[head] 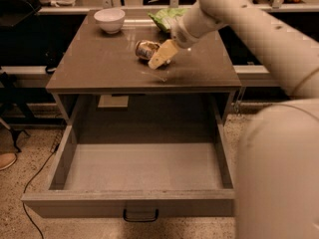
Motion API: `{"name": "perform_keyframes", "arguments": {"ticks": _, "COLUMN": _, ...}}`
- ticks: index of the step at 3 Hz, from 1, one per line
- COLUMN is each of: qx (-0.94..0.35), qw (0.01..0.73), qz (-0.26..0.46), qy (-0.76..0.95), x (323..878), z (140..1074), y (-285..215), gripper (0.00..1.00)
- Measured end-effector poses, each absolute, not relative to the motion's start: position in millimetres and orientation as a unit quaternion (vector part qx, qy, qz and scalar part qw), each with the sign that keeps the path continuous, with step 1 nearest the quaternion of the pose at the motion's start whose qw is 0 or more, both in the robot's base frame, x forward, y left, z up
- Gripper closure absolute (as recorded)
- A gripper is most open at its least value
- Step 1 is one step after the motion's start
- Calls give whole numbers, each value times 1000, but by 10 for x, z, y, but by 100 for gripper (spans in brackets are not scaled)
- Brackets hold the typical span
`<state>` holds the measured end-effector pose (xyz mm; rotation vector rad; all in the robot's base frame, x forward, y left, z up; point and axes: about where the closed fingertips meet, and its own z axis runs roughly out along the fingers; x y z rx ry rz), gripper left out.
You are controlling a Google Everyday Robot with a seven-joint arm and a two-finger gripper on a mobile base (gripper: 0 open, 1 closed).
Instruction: Pick orange can from top drawer and place on counter
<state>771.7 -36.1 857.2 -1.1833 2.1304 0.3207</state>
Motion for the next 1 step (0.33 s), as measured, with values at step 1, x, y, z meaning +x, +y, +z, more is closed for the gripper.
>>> {"name": "perform_keyframes", "arguments": {"ticks": 1, "qx": -389, "qw": 398, "qz": 102, "qy": 825, "x": 7390, "z": 8919, "y": -1121, "gripper": 0}}
